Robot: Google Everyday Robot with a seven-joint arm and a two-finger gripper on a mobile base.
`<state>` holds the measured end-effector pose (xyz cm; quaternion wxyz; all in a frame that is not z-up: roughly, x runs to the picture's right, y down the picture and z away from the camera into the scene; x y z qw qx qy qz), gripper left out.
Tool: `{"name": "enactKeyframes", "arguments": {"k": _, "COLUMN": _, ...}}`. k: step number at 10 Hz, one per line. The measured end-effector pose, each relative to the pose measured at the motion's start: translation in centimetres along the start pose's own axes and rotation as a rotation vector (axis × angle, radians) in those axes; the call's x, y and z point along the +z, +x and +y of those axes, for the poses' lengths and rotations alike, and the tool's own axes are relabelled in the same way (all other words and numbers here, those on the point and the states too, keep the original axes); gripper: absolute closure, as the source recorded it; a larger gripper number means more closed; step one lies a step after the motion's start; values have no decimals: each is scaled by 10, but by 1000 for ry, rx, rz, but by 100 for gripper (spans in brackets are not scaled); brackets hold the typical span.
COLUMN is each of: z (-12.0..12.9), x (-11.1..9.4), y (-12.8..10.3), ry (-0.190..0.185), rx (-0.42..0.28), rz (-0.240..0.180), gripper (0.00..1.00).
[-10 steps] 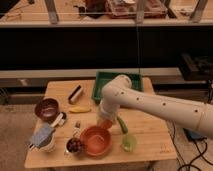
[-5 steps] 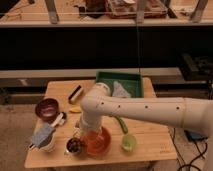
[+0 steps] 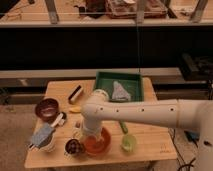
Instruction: Place apple in red bowl
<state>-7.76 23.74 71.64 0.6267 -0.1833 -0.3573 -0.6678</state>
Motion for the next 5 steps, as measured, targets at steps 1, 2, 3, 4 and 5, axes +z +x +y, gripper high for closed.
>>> {"name": "enactKeyframes", "arguments": {"k": 1, "z": 9, "x": -3, "y": 1, "ry": -1, "rx": 30, "rz": 8, "gripper": 29}}
{"name": "enactKeyframes", "arguments": {"k": 2, "z": 17, "x": -6, "y": 3, "ry": -4, "rx": 55, "rz": 15, "gripper": 29}}
{"name": "enactKeyframes", "arguments": {"k": 3, "z": 23, "x": -8, "y": 4, "ry": -4, "rx": 73, "rz": 20, "gripper": 29}}
{"name": "enactKeyframes", "arguments": {"k": 4, "z": 28, "x": -10, "y": 6, "ry": -2, "rx": 94, "rz": 24, "gripper": 29}}
{"name": "enactKeyframes", "arguments": {"k": 5, "z": 33, "x": -11, "y": 7, "ry": 4, "rx": 110, "rz": 27, "gripper": 29}}
